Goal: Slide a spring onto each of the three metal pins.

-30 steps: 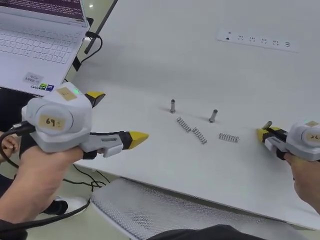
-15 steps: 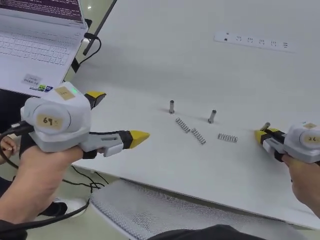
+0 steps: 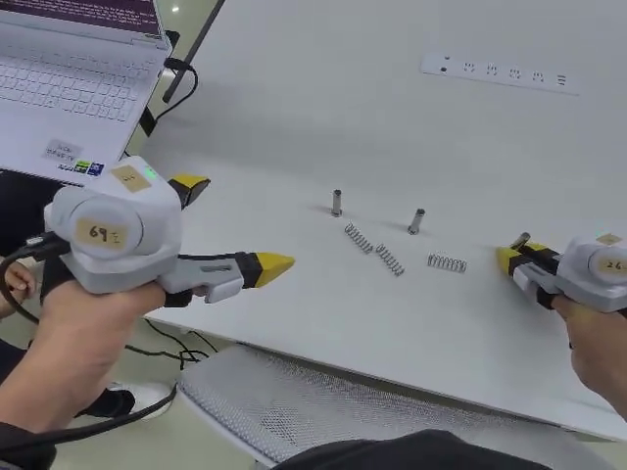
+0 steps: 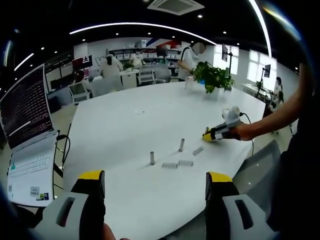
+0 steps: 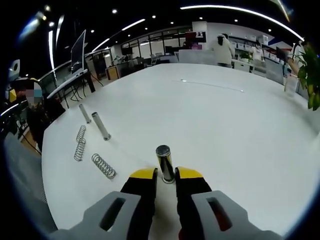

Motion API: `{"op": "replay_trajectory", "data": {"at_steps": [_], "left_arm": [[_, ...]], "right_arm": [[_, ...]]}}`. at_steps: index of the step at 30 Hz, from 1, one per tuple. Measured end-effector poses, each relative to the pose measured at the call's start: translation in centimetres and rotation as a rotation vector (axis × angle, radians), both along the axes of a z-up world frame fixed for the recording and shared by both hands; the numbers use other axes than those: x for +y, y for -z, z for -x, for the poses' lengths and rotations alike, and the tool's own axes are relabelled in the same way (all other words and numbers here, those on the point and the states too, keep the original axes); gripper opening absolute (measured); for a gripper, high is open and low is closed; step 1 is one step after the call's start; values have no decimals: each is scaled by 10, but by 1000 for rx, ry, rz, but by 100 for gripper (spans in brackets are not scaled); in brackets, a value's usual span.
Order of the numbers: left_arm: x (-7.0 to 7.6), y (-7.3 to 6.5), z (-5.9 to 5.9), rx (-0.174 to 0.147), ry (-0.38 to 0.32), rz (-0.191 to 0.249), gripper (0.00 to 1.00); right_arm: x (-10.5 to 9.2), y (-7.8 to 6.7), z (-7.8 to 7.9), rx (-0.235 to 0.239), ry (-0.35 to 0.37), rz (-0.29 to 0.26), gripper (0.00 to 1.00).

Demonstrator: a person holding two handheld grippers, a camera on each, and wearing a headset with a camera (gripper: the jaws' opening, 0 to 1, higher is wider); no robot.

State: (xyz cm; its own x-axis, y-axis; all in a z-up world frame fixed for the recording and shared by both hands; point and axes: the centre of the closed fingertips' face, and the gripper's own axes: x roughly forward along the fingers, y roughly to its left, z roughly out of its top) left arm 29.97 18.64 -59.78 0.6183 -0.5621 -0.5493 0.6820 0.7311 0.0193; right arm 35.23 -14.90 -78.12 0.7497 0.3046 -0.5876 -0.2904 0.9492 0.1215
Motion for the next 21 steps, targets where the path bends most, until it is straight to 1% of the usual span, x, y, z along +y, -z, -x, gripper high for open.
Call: {"op": "replay_trajectory", "data": {"at_steps": [4, 10, 12, 14, 21], "left_arm": [[-1, 0, -1, 0, 1, 0, 80], [-1, 0, -1, 1, 0, -1, 80], [-1, 1, -1, 1, -1, 0, 80], [-1, 1, -1, 2, -2, 1, 80], [-3, 0, -2, 0, -4, 6, 80]], "right_arm": [[0, 0, -1, -1, 7, -10, 13], [3, -1, 1, 0, -6, -14, 16], [4, -2, 2, 2, -11, -23, 18], [3, -1, 3, 3, -17, -13, 18], [-2, 0, 9, 18, -11, -25, 25]]}}
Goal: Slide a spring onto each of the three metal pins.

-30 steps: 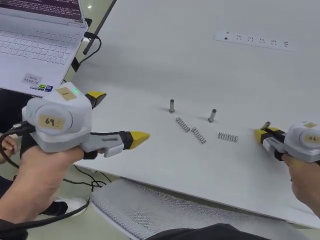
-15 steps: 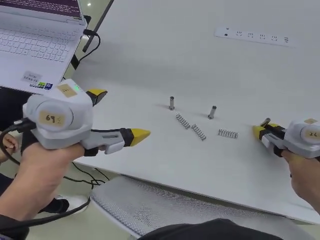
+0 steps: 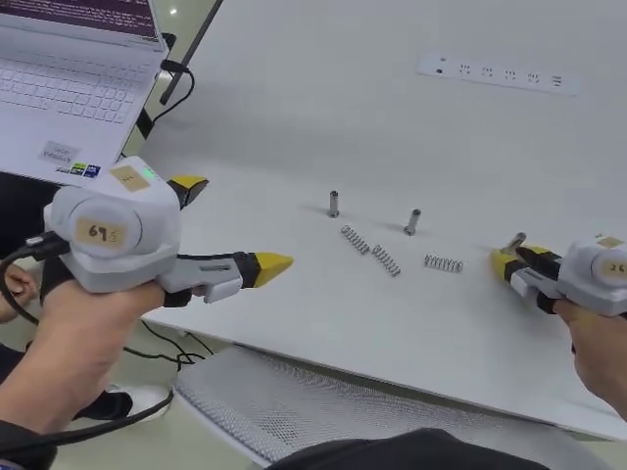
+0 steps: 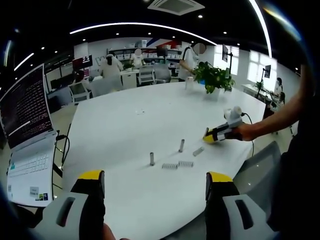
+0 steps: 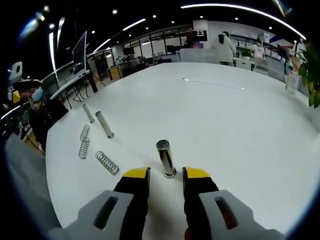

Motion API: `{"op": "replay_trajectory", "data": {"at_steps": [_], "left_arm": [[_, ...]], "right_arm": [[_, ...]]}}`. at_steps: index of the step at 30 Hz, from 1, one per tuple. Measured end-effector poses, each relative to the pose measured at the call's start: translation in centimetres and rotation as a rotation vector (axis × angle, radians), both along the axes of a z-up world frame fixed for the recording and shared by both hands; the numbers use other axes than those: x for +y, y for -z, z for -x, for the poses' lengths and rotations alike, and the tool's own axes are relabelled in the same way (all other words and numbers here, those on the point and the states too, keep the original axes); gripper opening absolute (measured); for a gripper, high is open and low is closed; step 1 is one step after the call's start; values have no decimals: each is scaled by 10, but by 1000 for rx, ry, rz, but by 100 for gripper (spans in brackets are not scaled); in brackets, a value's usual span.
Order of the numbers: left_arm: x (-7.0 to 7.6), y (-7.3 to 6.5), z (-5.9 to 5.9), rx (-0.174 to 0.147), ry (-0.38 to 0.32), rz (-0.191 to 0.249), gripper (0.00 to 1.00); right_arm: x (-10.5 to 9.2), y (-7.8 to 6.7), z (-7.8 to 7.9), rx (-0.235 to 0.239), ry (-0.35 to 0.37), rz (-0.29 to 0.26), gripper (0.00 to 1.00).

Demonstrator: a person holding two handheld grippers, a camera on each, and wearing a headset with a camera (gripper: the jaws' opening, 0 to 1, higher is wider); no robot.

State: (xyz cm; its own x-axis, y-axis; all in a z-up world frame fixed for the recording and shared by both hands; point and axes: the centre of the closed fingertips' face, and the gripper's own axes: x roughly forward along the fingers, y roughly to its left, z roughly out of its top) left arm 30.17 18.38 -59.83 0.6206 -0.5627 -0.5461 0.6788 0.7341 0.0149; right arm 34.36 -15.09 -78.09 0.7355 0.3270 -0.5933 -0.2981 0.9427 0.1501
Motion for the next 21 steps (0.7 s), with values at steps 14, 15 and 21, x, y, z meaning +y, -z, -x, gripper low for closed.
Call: {"op": "replay_trajectory", "data": {"at_steps": [14, 15, 21], "left_arm": [[-7, -3, -3, -11, 2, 19, 80], [-7, -3, -4, -10, 2, 23, 80], [-10, -1, -6, -11, 13, 25, 80]], "right_arm": [[-7, -11, 21, 11, -11, -4, 39], [-9, -13, 22, 9, -8, -13, 40], [-14, -24, 30, -12, 5, -17, 43]]}}
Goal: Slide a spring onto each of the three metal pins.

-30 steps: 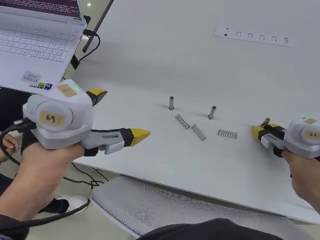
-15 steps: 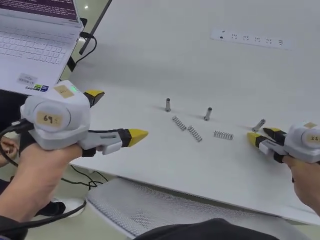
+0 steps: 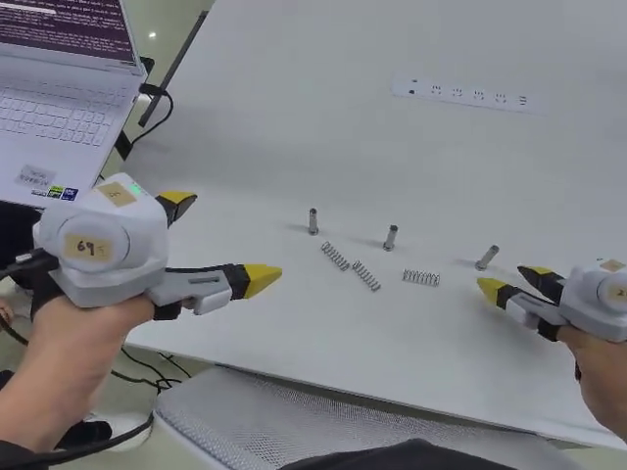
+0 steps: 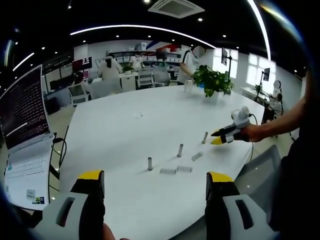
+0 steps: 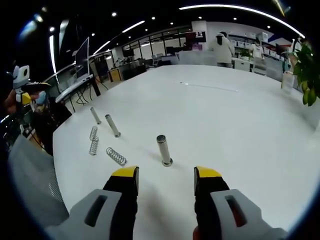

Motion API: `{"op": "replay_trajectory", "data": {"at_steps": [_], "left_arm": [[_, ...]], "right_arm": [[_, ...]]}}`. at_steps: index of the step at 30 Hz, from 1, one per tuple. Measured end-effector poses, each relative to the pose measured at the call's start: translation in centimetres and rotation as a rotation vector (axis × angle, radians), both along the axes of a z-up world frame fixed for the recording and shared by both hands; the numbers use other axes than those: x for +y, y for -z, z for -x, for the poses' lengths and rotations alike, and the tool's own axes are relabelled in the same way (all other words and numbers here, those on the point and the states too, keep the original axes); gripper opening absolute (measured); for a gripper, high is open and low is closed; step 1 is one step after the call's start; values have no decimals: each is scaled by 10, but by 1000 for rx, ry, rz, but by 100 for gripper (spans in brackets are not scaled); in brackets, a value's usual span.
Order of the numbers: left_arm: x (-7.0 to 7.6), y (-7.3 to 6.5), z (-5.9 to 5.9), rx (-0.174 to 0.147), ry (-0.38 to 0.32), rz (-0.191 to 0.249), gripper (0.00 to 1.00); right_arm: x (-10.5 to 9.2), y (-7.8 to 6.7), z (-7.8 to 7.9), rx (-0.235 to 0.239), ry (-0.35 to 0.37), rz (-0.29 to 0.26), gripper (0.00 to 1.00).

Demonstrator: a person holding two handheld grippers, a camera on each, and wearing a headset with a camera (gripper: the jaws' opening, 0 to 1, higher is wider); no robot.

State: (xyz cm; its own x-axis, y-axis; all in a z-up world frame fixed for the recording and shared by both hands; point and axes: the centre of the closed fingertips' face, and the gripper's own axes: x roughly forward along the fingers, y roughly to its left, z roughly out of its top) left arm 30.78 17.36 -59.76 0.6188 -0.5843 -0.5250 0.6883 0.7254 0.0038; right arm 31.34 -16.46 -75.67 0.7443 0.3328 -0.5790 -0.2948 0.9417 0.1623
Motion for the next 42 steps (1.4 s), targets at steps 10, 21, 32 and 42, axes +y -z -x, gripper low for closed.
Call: {"op": "replay_trajectory", "data": {"at_steps": [10, 21, 32, 42], "left_arm": [[-4, -4, -2, -12, 18, 6, 80], [-11, 0, 1, -4, 40, 15, 81], [-18, 7, 2, 9, 61, 15, 80], [-25, 11, 3, 15, 80, 15, 80]], "right_arm": [[10, -15, 16, -14, -33, -15, 48], [14, -23, 33, -25, -79, -17, 54], [29, -50, 50, -72, -127, -29, 58], [41, -63, 68, -79, -170, -20, 63]]}}
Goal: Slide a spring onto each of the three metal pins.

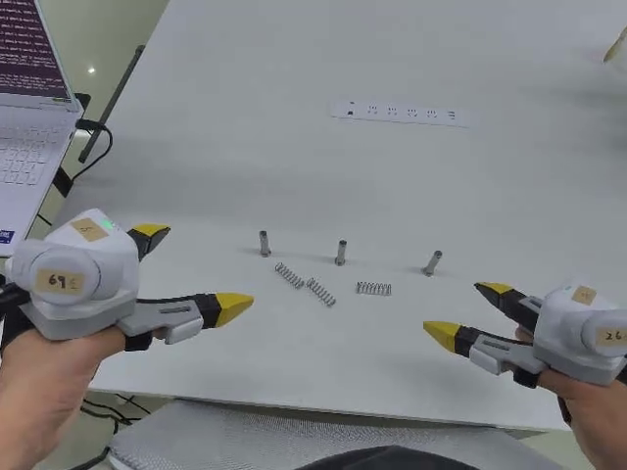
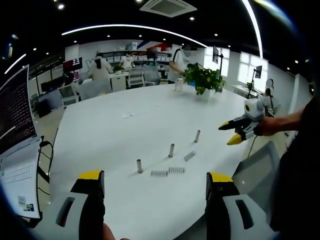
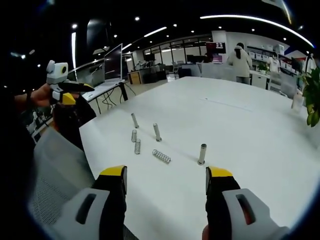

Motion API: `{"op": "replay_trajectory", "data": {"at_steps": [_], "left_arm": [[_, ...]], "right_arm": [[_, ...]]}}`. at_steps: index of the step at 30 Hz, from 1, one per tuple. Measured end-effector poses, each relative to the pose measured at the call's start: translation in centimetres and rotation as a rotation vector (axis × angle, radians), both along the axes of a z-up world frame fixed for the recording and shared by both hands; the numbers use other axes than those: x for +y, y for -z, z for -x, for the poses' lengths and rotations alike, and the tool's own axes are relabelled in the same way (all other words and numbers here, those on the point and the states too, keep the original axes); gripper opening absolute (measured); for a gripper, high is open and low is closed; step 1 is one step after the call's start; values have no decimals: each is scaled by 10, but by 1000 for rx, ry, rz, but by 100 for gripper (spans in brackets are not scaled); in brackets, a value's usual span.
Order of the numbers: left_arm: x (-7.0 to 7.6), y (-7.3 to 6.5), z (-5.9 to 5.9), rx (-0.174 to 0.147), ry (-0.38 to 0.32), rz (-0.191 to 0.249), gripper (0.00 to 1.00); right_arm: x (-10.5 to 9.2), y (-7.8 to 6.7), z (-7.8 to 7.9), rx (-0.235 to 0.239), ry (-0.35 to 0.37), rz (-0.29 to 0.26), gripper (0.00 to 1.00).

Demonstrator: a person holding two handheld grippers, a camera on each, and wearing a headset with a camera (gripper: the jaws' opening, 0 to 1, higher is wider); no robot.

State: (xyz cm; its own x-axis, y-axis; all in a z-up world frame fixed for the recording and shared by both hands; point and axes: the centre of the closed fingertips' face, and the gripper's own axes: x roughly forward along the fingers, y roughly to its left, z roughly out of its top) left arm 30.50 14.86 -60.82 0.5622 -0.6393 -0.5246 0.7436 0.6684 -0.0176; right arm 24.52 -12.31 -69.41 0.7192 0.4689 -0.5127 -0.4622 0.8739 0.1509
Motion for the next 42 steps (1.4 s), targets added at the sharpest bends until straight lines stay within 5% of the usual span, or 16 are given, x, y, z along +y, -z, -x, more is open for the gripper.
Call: {"op": "replay_trajectory", "data": {"at_steps": [17, 42], "left_arm": [[-2, 2, 6, 2, 7, 8, 81], [-21, 26, 8, 45, 80, -11, 79]], "right_arm": [[22, -13, 27, 25, -41, -18, 72], [29, -19, 29, 44, -49, 4, 77]]}}
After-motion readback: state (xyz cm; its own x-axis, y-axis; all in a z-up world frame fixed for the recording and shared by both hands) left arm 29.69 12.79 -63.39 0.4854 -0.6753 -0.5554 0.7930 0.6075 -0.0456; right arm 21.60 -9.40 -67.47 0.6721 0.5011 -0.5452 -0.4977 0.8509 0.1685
